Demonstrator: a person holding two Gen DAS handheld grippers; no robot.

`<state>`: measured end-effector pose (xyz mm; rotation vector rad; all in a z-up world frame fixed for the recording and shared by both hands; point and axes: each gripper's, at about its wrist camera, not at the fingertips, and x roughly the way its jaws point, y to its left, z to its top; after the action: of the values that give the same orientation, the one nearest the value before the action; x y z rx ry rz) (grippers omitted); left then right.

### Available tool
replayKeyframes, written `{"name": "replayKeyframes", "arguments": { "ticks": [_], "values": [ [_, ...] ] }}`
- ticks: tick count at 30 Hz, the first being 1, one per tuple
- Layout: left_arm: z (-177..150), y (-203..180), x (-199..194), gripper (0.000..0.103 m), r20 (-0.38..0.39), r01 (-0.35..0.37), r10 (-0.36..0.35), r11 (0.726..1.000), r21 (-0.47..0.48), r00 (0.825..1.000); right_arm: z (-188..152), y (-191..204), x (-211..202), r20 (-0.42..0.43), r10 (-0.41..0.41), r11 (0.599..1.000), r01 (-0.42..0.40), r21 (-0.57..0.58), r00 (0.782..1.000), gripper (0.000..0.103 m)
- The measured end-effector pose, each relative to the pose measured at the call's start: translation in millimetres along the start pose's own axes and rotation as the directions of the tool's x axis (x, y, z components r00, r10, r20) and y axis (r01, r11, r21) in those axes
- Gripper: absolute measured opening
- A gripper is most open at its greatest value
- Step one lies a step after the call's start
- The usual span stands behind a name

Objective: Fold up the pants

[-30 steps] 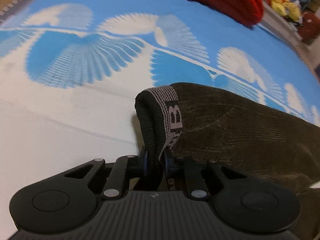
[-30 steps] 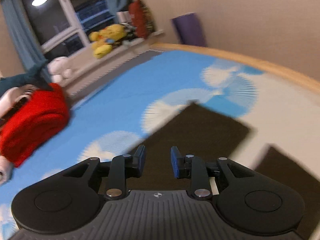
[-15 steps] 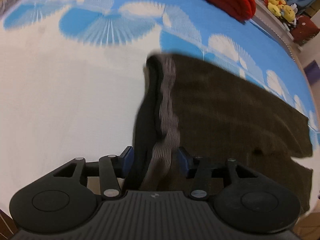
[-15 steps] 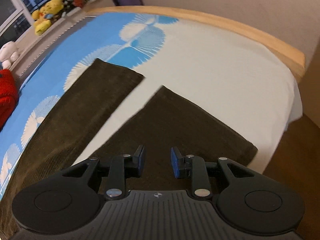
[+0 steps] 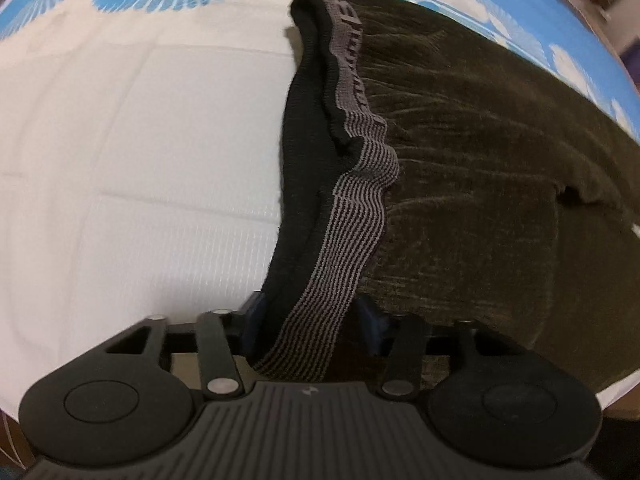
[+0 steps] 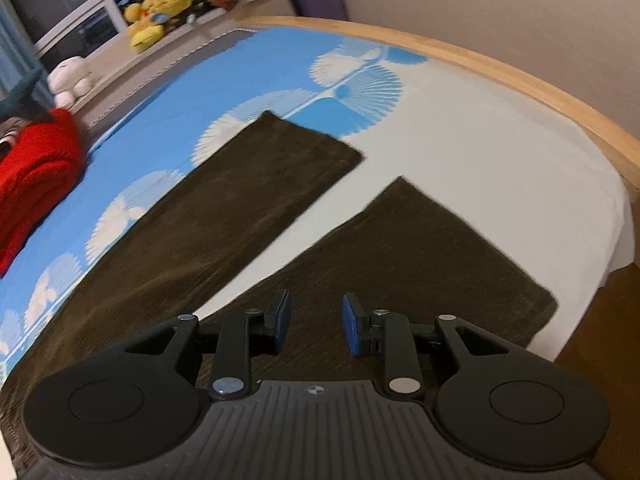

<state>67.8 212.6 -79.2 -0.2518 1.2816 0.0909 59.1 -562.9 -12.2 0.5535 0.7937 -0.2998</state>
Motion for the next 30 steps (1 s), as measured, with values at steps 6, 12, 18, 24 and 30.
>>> {"name": "replayKeyframes", "arguments": {
  "ticks": [6,12,18,24,30],
  "values": [
    [-10,10,-16,0.007,0.075,0.001,-0.004,0.999,0.035,0.997,-6,30,6,-0.029,0.018,0.999,-0.019,-0.049,0.999,0.031],
    [-19,20,-27,0.012,0.090,-0.005,0.001,0.999,0.034,0.996,-10,62,14,-0.049,0.034,0.994,-0.039,-0.105,0.998,0.031],
    [-13,11,-48,0.025,0.217,-0.023,0.017,0.999,0.028,0.976,-11,79,18,-0.054,0.033,0.984,-0.042,-0.175,0.998,0.031],
    [-18,-38,-37,0.036,0.144,0.090,-0.129,0.964,0.250,0.981,-9,79,20,-0.046,0.034,0.981,-0.042,-0.188,0.998,0.031],
    [-17,-56,-13,0.038,0.046,0.020,-0.036,0.951,0.308,0.998,-9,77,20,-0.041,0.033,0.983,-0.040,-0.179,0.999,0.031]
  ]
}}
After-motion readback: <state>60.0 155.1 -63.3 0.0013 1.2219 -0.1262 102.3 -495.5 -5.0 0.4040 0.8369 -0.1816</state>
